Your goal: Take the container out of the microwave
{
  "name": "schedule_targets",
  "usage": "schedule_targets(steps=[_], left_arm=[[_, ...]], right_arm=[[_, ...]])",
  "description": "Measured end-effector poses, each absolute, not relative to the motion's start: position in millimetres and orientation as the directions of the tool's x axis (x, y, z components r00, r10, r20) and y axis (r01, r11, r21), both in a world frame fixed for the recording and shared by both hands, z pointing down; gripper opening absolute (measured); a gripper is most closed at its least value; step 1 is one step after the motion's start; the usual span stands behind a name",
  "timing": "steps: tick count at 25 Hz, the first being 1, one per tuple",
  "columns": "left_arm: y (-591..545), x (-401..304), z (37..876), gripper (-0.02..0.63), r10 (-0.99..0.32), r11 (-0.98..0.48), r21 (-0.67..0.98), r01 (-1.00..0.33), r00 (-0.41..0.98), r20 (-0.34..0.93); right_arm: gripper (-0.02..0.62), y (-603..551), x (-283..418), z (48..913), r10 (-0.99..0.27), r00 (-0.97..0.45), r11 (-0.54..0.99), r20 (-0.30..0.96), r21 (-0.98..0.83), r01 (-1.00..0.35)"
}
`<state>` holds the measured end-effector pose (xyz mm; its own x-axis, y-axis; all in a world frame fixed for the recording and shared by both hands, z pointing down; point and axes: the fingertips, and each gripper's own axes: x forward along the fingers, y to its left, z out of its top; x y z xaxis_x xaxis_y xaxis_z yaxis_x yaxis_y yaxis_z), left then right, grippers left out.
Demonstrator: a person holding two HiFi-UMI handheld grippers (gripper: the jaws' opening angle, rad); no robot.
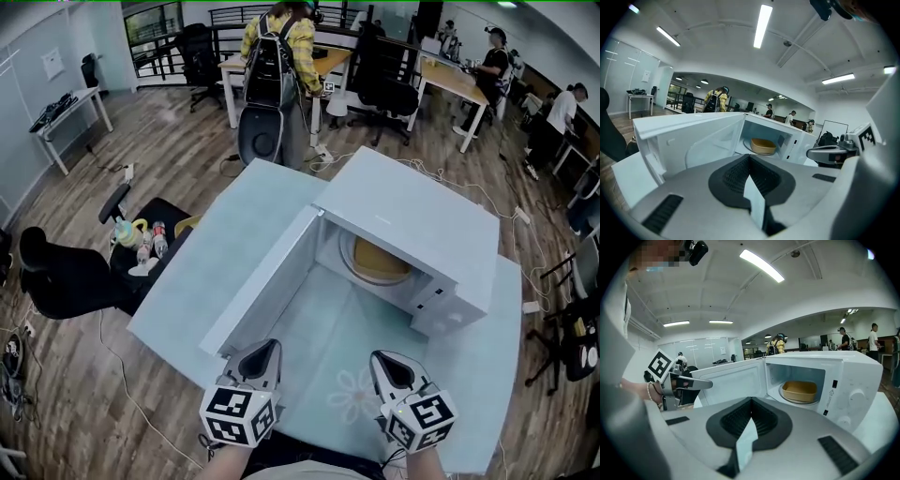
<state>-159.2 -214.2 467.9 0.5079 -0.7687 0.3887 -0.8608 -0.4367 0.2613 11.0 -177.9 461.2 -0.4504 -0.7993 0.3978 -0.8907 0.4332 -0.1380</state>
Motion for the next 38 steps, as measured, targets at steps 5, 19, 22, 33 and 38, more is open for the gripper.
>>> schedule_targets(steps=[5, 19, 22, 33, 38], left_arm=[[-200, -145, 480, 0.005, -0.723, -0.465, 0.267, -0.844, 0.537, 0.435], [-187, -62, 517, 0.005, -0.536, -0.610, 0.357, -0.707, 0.700, 0.472], [-185, -52, 521, 0.005, -0.514, -0.616, 0.372, -0.695, 0.712, 0.479], [-181, -34, 543, 0.005, -0.467, -0.578, 0.464, -0.671, 0.739, 0.486], [-189, -31, 559, 0.005, -0.441, -0.570, 0.485, -0.663, 0.745, 0.501]], right_arm=[[0.011, -198, 19, 471, -0.782, -0.463, 0.449, 0.417, -0.137, -0.883], [0.011, -265, 33, 500, -0.761, -0.490, 0.512, 0.425, -0.071, -0.856], [0.012, -284, 32, 506, -0.763, -0.461, 0.525, 0.452, 0.018, -0.851], [0.100, -349, 42, 536, -0.786, -0.346, 0.523, 0.512, 0.254, -0.814], [0.100, -368, 44, 553, -0.803, -0.265, 0.521, 0.533, 0.413, -0.747]])
